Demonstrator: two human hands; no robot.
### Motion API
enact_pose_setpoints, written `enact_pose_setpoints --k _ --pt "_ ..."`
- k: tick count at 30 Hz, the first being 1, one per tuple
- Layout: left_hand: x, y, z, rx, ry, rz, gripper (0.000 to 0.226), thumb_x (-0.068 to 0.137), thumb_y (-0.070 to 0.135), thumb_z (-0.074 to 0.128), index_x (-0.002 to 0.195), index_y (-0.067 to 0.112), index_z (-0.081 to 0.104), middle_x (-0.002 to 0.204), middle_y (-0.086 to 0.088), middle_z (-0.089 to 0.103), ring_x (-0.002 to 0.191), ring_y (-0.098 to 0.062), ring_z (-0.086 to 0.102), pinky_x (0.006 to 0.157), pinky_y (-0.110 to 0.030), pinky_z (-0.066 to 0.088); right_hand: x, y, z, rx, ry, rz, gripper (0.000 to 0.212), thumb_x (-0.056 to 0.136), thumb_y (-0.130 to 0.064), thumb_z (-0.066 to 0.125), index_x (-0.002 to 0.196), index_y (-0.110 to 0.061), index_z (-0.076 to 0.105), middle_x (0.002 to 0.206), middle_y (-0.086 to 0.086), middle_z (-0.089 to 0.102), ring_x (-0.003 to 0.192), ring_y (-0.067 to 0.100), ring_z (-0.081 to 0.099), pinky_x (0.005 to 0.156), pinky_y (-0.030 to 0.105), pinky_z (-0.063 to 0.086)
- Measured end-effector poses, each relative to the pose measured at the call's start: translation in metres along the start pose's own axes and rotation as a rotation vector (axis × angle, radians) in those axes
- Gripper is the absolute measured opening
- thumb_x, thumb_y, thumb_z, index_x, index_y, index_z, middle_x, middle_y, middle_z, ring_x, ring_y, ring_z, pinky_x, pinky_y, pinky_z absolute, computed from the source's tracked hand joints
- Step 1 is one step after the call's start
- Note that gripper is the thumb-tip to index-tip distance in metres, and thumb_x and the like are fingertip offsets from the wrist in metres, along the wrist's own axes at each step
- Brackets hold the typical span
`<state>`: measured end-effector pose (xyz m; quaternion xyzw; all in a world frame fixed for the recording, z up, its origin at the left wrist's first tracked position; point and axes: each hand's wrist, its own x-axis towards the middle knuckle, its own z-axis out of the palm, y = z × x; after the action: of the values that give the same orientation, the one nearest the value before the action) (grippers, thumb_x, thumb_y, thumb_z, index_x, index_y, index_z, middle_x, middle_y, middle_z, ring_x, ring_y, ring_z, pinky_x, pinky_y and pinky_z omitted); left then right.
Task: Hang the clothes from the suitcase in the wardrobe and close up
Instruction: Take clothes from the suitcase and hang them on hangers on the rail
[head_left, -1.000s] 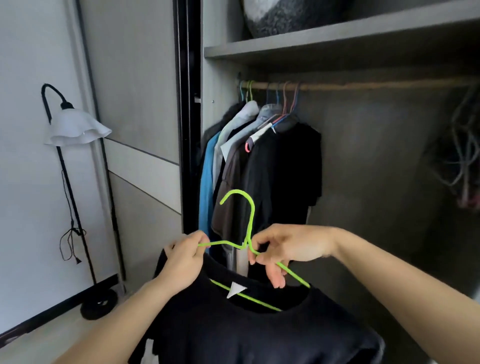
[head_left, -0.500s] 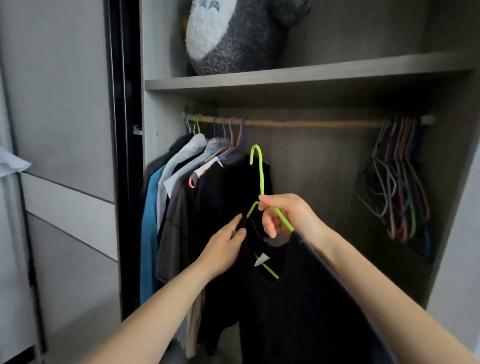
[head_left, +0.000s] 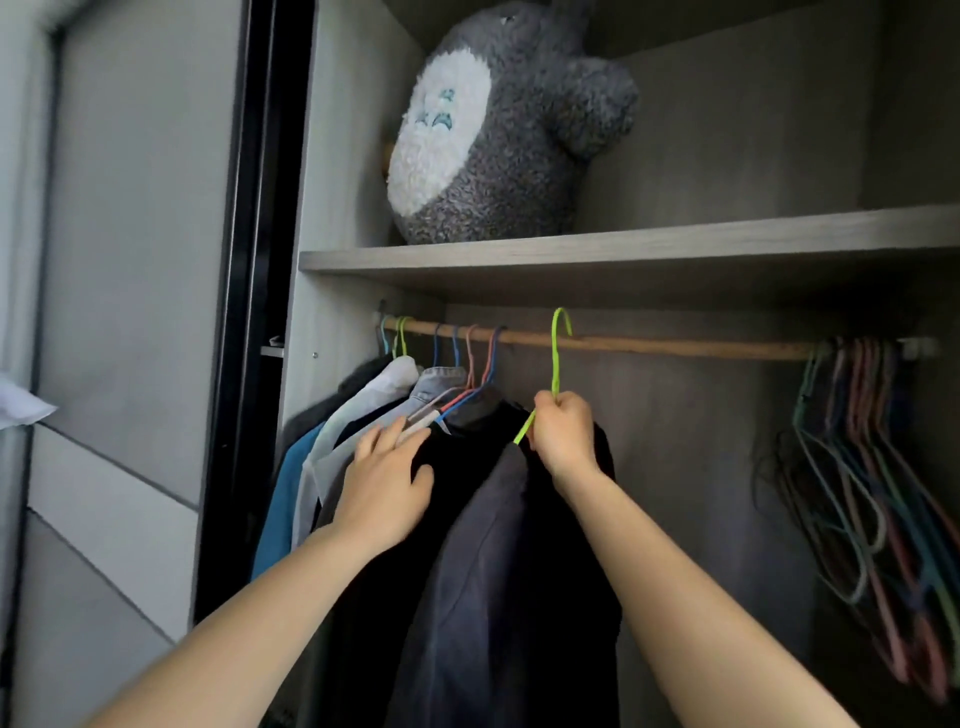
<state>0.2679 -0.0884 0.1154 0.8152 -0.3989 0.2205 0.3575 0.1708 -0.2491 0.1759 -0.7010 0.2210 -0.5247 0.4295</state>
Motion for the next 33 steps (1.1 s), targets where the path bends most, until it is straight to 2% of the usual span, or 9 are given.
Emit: enact_pose_setpoints --k 3,5,9,14,18,22,24,27,33 --pt "0.016 -0.014 0.0 0.129 -0.018 -0.017 0.056 0.1 0.031 0.042 0.152 0.032 0.022 0.161 0.002 0.017 0.147 -0.027 0.011 0.119 -0.039 0.015 0.042 0.006 0.024 -0.04 -0.011 -0.002 0.024 0.092 -0.019 0.046 0.083 0.0 0.058 0.084 0.025 0.068 0.085 0.04 0.066 0.079 0.047 0.054" --pt "0.024 -0.021 0.003 0.163 -0.016 0.002 0.056 0.1 0.032 0.043 0.152 0.032 0.022 0.156 0.004 0.029 0.142 -0.022 0.028 0.114 -0.032 0.027 0.07 0.012 0.037 -0.076 0.001 0.007 0.021 0.092 -0.021 0.047 0.09 -0.003 0.057 0.098 0.03 0.068 0.092 0.043 0.066 0.083 0.051 0.054" --pt "0.03 -0.034 0.009 0.069 0.089 0.056 0.048 0.098 0.023 0.05 0.144 0.034 0.043 0.141 0.014 0.05 0.122 -0.009 0.052 0.094 -0.018 0.038 0.109 0.023 0.055 -0.134 0.003 0.032 0.025 0.095 -0.02 0.048 0.1 0.002 0.061 0.103 0.029 0.067 0.096 0.042 0.066 0.082 0.045 0.053" --pt "0.039 -0.056 0.024 0.082 0.097 0.081 0.041 0.099 0.015 0.048 0.138 0.028 0.053 0.117 0.011 0.063 0.106 -0.007 0.058 0.078 -0.003 0.035 0.135 0.061 0.082 -0.188 -0.044 0.097 0.016 0.092 -0.016 0.049 0.091 -0.003 0.059 0.087 0.021 0.059 0.087 0.037 0.065 0.076 0.044 0.053" --pt "0.045 -0.059 0.03 0.064 0.076 0.081 0.037 0.097 0.013 0.05 0.131 0.025 0.06 0.084 0.013 0.053 0.081 -0.004 0.052 0.07 0.0 0.034 0.146 0.073 0.098 -0.143 -0.074 0.144 0.029 0.09 -0.012 0.049 0.102 0.009 0.064 0.103 0.027 0.067 0.094 0.039 0.066 0.073 0.041 0.05" --pt "0.046 -0.059 0.035 -0.038 0.056 0.074 0.036 0.092 0.011 0.058 0.125 0.024 0.064 0.067 0.014 0.045 0.065 -0.003 0.049 0.062 -0.006 0.036 0.163 0.075 0.119 -0.171 -0.136 0.147 0.035 0.089 -0.018 0.049 0.112 0.006 0.063 0.109 0.025 0.067 0.098 0.038 0.066 0.069 0.033 0.042" --pt "0.044 -0.062 0.037 -0.078 0.052 0.087 0.037 0.092 0.011 0.059 0.125 0.027 0.065 0.064 0.013 0.045 0.065 -0.003 0.05 0.062 -0.009 0.036 0.165 0.076 0.131 -0.186 -0.151 0.143 0.036 0.089 -0.019 0.05 0.113 0.004 0.063 0.108 0.021 0.067 0.095 0.035 0.066 0.072 0.036 0.047" --pt "0.043 -0.069 0.042 -0.094 0.051 0.111 0.038 0.093 0.013 0.059 0.125 0.033 0.064 0.063 0.016 0.045 0.068 0.003 0.05 0.062 -0.009 0.035 0.154 0.07 0.139 -0.225 -0.136 0.106 0.034 0.095 -0.014 0.048 0.119 0.007 0.061 0.12 0.027 0.063 0.112 0.039 0.061 0.086 0.04 0.048" --pt "0.02 -0.072 0.053 -0.191 0.142 0.02 0.044 0.097 0.012 0.051 0.134 0.036 0.056 0.092 0.02 0.057 0.082 0.0 0.056 0.071 -0.008 0.042 0.119 0.071 0.125 -0.309 -0.077 0.017 0.051 0.103 -0.036 0.038 0.115 0.009 0.059 0.122 0.033 0.059 0.114 0.044 0.056 0.091 0.042 0.044"
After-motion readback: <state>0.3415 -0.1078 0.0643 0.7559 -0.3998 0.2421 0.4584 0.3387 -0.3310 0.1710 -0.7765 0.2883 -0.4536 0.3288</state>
